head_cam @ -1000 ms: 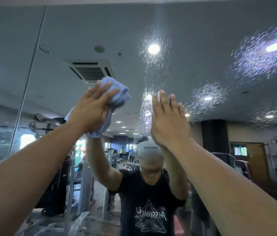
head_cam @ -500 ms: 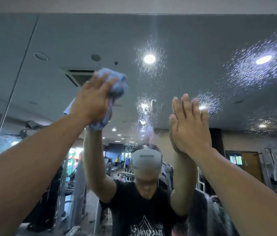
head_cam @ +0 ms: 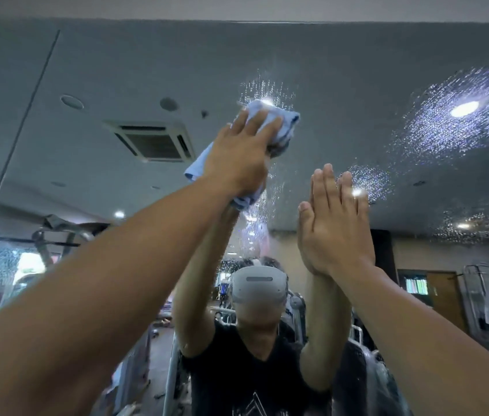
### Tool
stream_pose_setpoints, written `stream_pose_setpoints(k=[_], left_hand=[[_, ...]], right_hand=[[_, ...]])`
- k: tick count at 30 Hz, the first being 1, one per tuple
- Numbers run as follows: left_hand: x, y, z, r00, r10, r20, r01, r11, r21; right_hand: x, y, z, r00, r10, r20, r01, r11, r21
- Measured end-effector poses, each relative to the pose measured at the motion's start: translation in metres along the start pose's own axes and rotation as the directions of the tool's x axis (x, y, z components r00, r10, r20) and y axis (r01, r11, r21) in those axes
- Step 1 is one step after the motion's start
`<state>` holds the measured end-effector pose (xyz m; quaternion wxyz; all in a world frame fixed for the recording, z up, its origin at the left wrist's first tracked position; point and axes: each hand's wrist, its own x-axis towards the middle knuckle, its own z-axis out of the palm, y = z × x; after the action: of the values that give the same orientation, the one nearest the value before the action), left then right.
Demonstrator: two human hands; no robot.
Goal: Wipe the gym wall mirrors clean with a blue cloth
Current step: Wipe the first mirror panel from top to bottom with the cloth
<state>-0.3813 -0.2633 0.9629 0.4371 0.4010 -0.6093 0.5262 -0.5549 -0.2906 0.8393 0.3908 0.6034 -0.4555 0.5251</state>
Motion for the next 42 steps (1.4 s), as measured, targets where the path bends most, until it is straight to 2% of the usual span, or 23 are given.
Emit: stream_pose_setpoints(k=[5,6,8,10,13,16,18,19,21,23,26,29,32,35,39,41,42], left_hand=[[0.008,-0.011,-0.009,0.998,0.032,0.055,-0.033,0.999,0.011],[0.005,-0.011,-0.008,0.996,0.076,0.054,-0.077,0.997,0.012],[-0.013,-0.015,-0.008,0.958,0.282,0.041,-0.283,0.959,0.022],[-0.043,-0.025,-0.005,0.882,0.470,0.036,-0.471,0.882,0.031],[-0.107,-0.031,-0.004,0.776,0.630,0.032,-0.631,0.776,0.021],[-0.151,-0.041,-0.014,0.595,0.798,0.098,-0.802,0.597,0.013],[-0.153,-0.049,-0.016,0.484,0.866,0.124,-0.872,0.489,-0.013],[-0.149,-0.052,-0.015,0.467,0.875,0.130,-0.881,0.473,-0.022],[-0.133,-0.057,-0.010,0.507,0.852,0.129,-0.860,0.511,0.002],[-0.105,-0.063,-0.008,0.644,0.762,0.069,-0.765,0.641,0.056],[-0.063,-0.063,-0.012,0.842,0.540,-0.003,-0.537,0.838,0.102],[-0.054,-0.049,-0.012,0.913,0.406,-0.029,-0.402,0.911,0.085],[-0.086,-0.035,-0.007,0.882,0.464,-0.078,-0.461,0.886,0.060],[-0.145,-0.030,-0.005,0.779,0.626,-0.021,-0.624,0.779,0.056],[-0.198,-0.047,-0.012,0.583,0.807,0.097,-0.809,0.587,-0.024],[-0.187,-0.063,-0.013,0.535,0.832,0.146,-0.839,0.543,-0.023],[-0.175,-0.071,-0.014,0.547,0.823,0.152,-0.834,0.552,0.007]], right_hand=[[0.000,0.000,-0.003,0.999,0.007,0.048,-0.007,1.000,-0.006],[0.000,0.000,-0.004,0.999,0.007,0.049,-0.007,1.000,-0.007],[0.000,-0.001,-0.005,0.999,0.007,0.048,-0.006,1.000,-0.006],[0.000,-0.001,-0.006,0.998,0.005,0.060,-0.005,1.000,0.000],[0.001,0.000,-0.008,0.995,0.009,0.095,-0.010,1.000,0.001],[0.000,-0.001,-0.009,0.995,0.022,0.101,-0.022,1.000,-0.006],[0.000,-0.001,-0.010,0.994,0.025,0.111,-0.025,1.000,-0.006],[0.000,-0.002,-0.010,0.993,0.025,0.112,-0.025,1.000,-0.007],[0.001,-0.002,-0.009,0.994,0.021,0.105,-0.020,1.000,-0.011],[0.001,-0.001,-0.009,0.994,0.021,0.104,-0.019,1.000,-0.013],[0.000,-0.001,-0.009,0.995,0.017,0.097,-0.016,1.000,-0.014],[0.000,-0.001,-0.010,0.995,0.016,0.094,-0.016,1.000,-0.003],[0.000,-0.001,-0.010,0.995,0.022,0.093,-0.022,1.000,-0.003],[0.000,-0.002,-0.009,0.996,0.022,0.088,-0.021,1.000,-0.012],[-0.002,-0.001,-0.009,0.994,0.024,0.105,-0.022,1.000,-0.022],[-0.001,-0.001,-0.009,0.994,0.025,0.106,-0.023,1.000,-0.017],[-0.001,-0.001,-0.009,0.994,0.026,0.103,-0.025,1.000,-0.012]])
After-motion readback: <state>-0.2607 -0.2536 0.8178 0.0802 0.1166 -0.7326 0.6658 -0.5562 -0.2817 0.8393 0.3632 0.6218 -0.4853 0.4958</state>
